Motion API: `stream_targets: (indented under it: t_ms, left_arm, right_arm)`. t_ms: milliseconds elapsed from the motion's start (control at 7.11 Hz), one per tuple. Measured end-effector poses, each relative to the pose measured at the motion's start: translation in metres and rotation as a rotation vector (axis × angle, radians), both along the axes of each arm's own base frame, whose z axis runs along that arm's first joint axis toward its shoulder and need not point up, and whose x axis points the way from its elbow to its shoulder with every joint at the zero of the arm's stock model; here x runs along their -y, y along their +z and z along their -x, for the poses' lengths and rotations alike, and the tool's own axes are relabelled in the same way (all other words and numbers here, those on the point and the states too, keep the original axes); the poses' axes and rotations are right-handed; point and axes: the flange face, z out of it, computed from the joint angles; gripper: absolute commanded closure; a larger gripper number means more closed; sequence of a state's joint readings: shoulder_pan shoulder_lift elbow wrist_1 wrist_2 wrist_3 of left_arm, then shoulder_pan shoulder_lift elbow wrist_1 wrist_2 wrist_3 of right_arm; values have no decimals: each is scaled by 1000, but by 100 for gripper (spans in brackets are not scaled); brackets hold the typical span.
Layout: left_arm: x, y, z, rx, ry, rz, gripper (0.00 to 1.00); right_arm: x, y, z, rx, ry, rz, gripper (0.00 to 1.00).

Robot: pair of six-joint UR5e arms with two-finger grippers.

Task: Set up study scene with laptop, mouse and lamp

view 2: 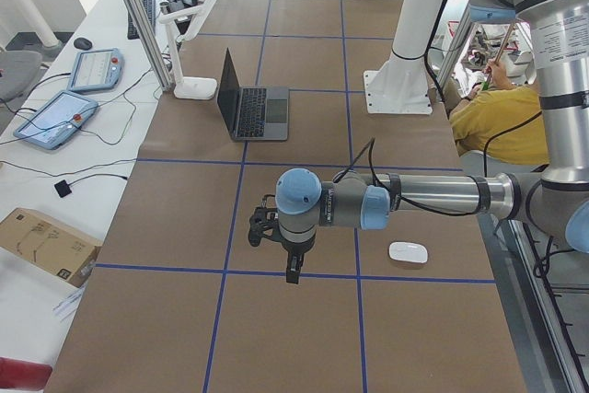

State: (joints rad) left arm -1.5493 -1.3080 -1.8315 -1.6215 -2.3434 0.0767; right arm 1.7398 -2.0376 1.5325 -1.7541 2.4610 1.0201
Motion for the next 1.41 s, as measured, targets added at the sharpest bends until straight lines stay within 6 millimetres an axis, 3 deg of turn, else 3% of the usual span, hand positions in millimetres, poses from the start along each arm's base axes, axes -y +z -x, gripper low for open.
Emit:
stream_targets:
  t_ms: [562,844,1406]
  left_arm:
    - [0,-2,0,-1,0,-4,0]
    - [-1,-2,0,-1,-1,-4,0]
    - [-4,-2,4,-1,-9,-4,0]
  right_arm:
    - [38,2,21,-59,-50,103,11]
    - [40,15,29,-49,-72,133,26]
    - [42,29,46,22,-74,171,27]
